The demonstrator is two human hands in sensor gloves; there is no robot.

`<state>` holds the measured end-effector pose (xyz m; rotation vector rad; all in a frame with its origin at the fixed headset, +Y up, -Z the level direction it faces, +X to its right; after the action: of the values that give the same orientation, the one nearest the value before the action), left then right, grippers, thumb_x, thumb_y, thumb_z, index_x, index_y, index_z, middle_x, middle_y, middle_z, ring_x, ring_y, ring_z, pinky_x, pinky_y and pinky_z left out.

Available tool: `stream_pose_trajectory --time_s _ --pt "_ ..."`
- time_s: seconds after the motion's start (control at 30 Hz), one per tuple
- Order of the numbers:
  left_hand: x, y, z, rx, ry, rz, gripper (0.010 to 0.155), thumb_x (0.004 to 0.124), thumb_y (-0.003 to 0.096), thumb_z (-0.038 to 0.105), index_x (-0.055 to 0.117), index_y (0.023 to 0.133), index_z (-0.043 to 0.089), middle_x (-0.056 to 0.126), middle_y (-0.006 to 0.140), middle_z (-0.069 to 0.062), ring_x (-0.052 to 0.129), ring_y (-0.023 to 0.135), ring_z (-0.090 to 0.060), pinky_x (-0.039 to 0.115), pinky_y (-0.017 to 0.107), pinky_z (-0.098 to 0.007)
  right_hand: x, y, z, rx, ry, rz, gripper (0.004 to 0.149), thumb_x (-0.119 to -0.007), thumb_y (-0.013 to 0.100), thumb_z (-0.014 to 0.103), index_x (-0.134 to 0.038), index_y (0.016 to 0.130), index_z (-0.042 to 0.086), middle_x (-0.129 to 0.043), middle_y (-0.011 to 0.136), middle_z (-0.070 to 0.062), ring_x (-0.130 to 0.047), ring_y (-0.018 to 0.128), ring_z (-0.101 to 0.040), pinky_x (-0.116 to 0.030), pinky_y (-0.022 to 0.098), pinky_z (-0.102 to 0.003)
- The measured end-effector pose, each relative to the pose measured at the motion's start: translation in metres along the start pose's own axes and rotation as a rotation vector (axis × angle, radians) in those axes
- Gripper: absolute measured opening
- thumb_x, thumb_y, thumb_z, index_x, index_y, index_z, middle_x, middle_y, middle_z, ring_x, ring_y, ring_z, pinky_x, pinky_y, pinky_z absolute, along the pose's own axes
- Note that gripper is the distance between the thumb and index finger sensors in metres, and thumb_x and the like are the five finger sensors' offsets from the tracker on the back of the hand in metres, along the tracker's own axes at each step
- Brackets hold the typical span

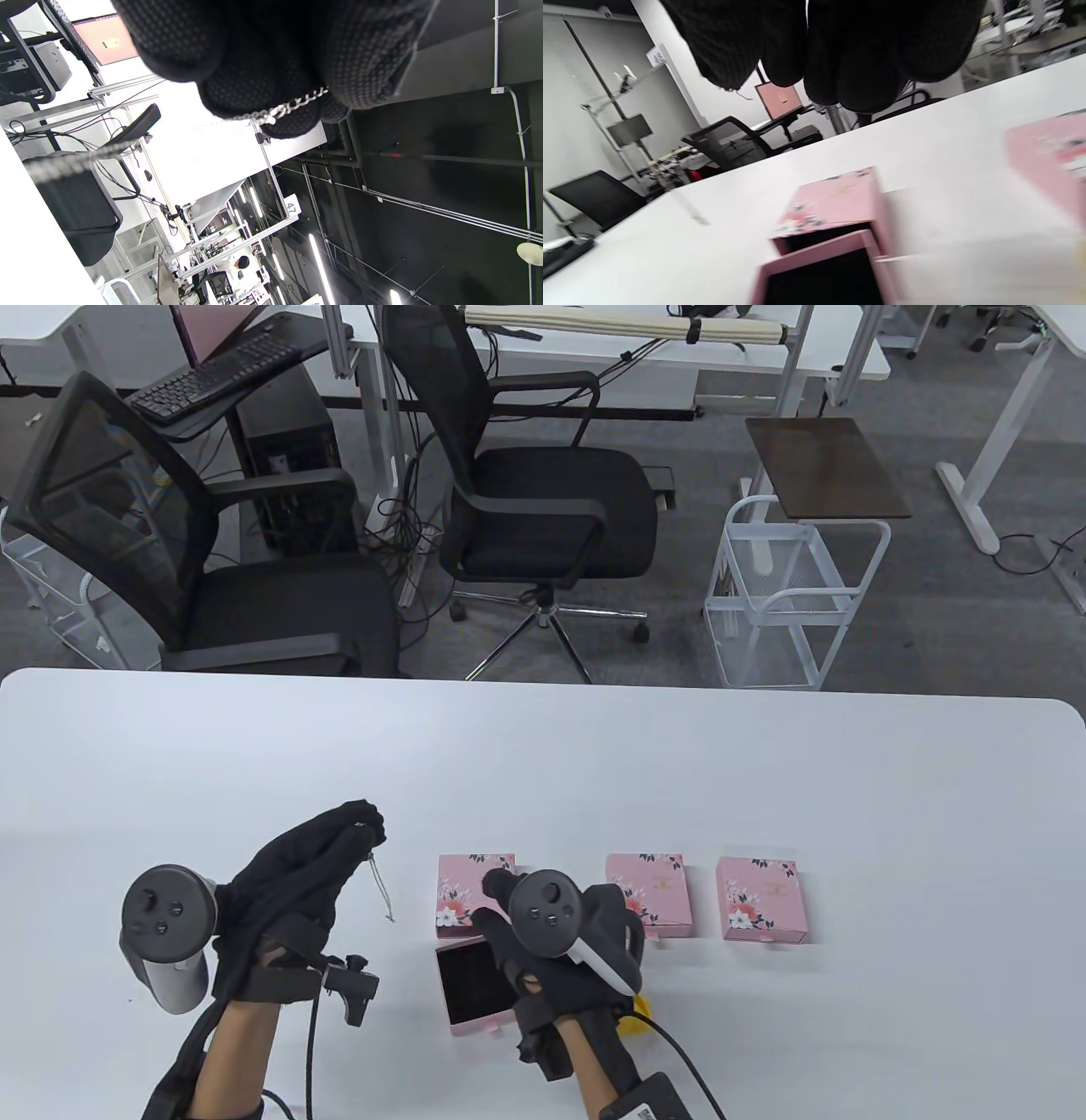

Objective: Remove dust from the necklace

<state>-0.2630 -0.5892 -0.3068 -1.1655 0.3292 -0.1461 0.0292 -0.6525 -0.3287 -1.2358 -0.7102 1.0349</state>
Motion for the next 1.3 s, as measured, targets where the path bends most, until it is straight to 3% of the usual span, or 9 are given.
stream_pose_trajectory --time_s 0.2,0.47,0.53,0.67,0.8,0.9,1.1,1.3 --pt "0.0 0.0 0.001 0.0 -0.017 -0.004 0.037 0.088 0.0535 0.045 0.092 0.087 0.03 0.103 0.079 0.001 0.097 0.066 -0.019 0.086 0.048 -0.039 0.002 -0.032 -0.057 -0.095 -0.217 0.07 0.053 -0.077 0.063 0.037 -0.067 0.107 0.008 -0.074 0.102 -0.028 -0.082 0.079 -0.049 -0.072 0.059 -0.056" --pt "0.009 -0.002 0.007 0.019 -0.028 -0.044 0.036 0.088 0.0539 0.044 0.092 0.087 0.03 0.103 0.079 0.001 0.097 0.066 -0.02 0.086 0.048 -0.039 -0.062 -0.041 -0.085 -0.178 -0.388 0.415 0.067 -0.08 0.063 0.032 -0.048 0.115 0.004 -0.054 0.114 -0.032 -0.068 0.091 -0.057 -0.063 0.066 -0.062" --pt "0.012 -0.003 0.009 0.024 -0.027 -0.053 0.036 0.088 0.0539 0.044 0.092 0.087 0.03 0.103 0.079 0.001 0.097 0.066 -0.02 0.086 0.048 -0.039 -0.075 -0.039 -0.083 -0.167 -0.429 0.395 0.066 -0.081 0.062 0.031 -0.05 0.115 0.005 -0.057 0.113 -0.031 -0.071 0.09 -0.055 -0.065 0.065 -0.061" --pt "0.015 -0.004 0.01 0.029 -0.03 -0.066 0.037 0.088 0.0538 0.044 0.092 0.087 0.03 0.103 0.079 0.001 0.097 0.067 -0.02 0.086 0.048 -0.039 -0.078 -0.033 -0.072 -0.111 -0.564 0.213 0.051 -0.08 0.061 0.028 -0.066 0.107 0.009 -0.077 0.1 -0.024 -0.086 0.077 -0.044 -0.075 0.059 -0.053" --pt "0.016 -0.004 0.011 0.027 -0.031 -0.071 0.037 0.088 0.0538 0.045 0.092 0.087 0.03 0.103 0.08 0.001 0.097 0.068 -0.021 0.086 0.049 -0.04 -0.055 -0.028 -0.06 -0.086 -0.331 0.103 0.051 -0.079 0.061 0.028 -0.065 0.107 0.008 -0.077 0.099 -0.025 -0.086 0.077 -0.044 -0.075 0.058 -0.052" --pt "0.016 -0.003 0.01 0.025 -0.022 -0.086 0.037 0.088 0.0527 0.045 0.093 0.086 0.031 0.103 0.081 0.001 0.096 0.071 -0.021 0.085 0.051 -0.041 -0.025 -0.023 -0.038 -0.005 -0.074 -0.033 0.052 -0.078 0.062 0.029 -0.064 0.107 0.008 -0.076 0.1 -0.026 -0.086 0.078 -0.045 -0.075 0.058 -0.053" --pt "0.019 0.0 0.004 -0.005 -0.01 -0.108 0.037 0.089 0.051 0.045 0.093 0.086 0.032 0.1 0.086 0.001 0.094 0.076 -0.023 0.083 0.055 -0.043 0.011 -0.012 0.006 0.171 0.338 -0.192 0.053 -0.078 0.062 0.03 -0.064 0.108 0.008 -0.075 0.101 -0.026 -0.084 0.079 -0.046 -0.074 0.059 -0.053" --pt "0.025 0.0 0.003 -0.005 0.002 -0.116 0.038 0.089 0.051 0.046 0.094 0.085 0.031 0.098 0.089 0.0 0.092 0.079 -0.025 0.082 0.057 -0.044 0.035 -0.005 0.045 0.331 0.566 -0.236 0.054 -0.077 0.063 0.03 -0.062 0.109 0.008 -0.072 0.103 -0.026 -0.082 0.081 -0.047 -0.072 0.06 -0.054"
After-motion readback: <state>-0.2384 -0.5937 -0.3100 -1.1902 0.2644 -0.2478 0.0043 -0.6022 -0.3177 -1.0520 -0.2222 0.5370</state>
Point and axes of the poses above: the tracker on the back of each hand, its own z axis roughly to the thumb side, its own y axis roughly from the wrist to the fingertips, x = y × z, the point moved 2 cm from there along y, roughly from the wrist to the fingertips
